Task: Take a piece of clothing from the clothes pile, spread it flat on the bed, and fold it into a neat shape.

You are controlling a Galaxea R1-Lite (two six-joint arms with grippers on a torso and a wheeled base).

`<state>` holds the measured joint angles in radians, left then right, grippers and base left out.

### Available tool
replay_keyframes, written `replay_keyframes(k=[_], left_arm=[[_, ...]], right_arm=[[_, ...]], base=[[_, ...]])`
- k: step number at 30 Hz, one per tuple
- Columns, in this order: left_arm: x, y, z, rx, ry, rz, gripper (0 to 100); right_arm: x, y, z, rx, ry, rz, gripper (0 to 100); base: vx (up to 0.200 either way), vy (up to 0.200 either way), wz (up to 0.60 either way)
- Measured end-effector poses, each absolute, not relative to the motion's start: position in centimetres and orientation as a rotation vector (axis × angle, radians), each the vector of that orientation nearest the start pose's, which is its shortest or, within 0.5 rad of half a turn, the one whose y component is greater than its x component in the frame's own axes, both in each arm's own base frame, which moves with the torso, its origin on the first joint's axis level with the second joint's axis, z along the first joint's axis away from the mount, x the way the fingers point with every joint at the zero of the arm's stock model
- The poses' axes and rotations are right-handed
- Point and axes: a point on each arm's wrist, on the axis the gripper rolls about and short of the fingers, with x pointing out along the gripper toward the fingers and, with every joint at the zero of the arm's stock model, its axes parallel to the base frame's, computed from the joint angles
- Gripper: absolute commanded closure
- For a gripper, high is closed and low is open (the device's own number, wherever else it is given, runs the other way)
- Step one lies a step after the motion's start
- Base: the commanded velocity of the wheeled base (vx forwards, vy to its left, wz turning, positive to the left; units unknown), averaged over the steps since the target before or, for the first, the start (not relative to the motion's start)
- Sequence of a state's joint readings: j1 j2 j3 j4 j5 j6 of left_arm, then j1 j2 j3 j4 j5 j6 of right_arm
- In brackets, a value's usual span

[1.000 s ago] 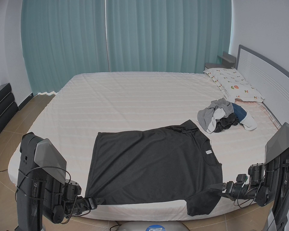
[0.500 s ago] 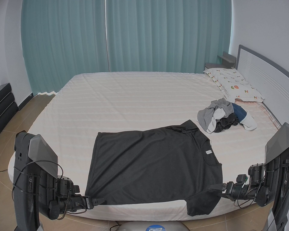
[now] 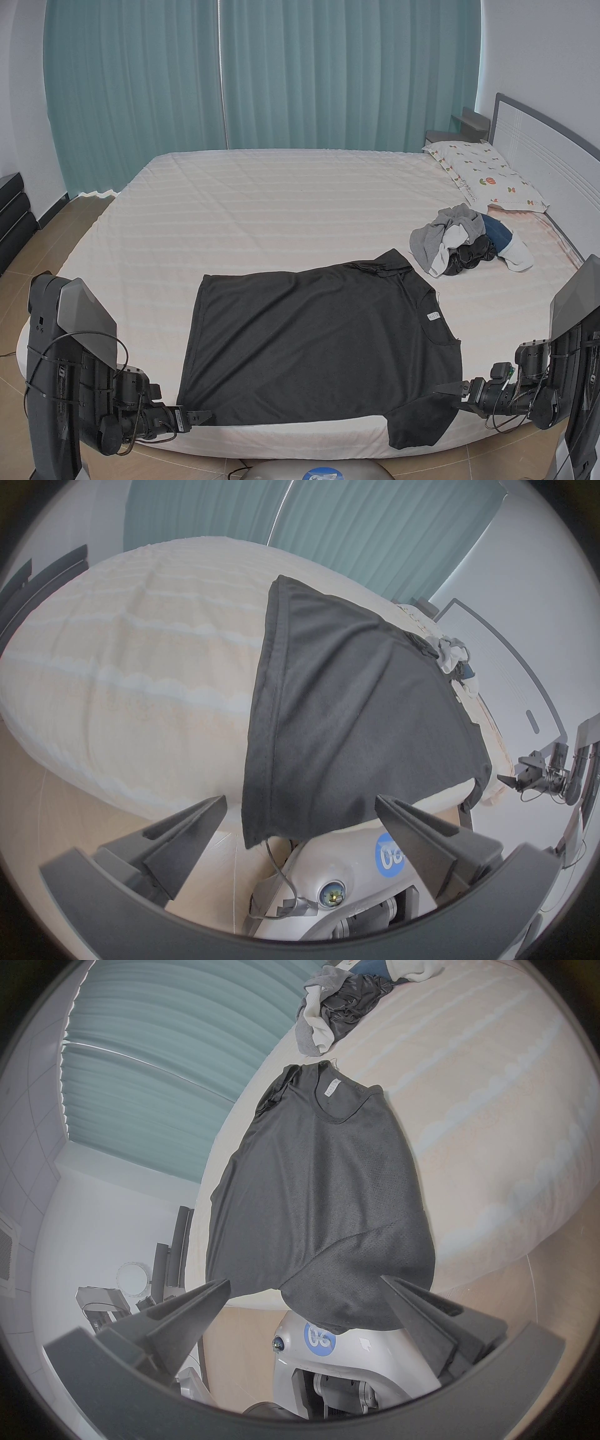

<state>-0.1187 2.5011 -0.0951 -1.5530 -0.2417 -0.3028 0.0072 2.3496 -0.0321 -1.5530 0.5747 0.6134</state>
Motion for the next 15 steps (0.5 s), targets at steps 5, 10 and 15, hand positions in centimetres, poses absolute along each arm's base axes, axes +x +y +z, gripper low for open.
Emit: replay_keyframes(k=[5, 10, 15], left_arm=[[23.4, -3.4, -7.2, -0.338, 0.876, -0.208, 0], [23.7, -3.8, -7.2, -0.343, 0.863, -0.212, 0], [23.7, -4.3, -7.2, -0.322, 0.859, -0.200, 0]], right_arm=[[21.9, 1.4, -3.5, 0.783, 0.899, 0.311, 0], [21.9, 1.4, -3.5, 0.783, 0.899, 0.311, 0], [22.0, 1.4, -3.5, 0.781, 0.897, 0.313, 0]], base=[[0.000, 0.000, 0.00], [0.000, 0.000, 0.00], [0.000, 0.000, 0.00]])
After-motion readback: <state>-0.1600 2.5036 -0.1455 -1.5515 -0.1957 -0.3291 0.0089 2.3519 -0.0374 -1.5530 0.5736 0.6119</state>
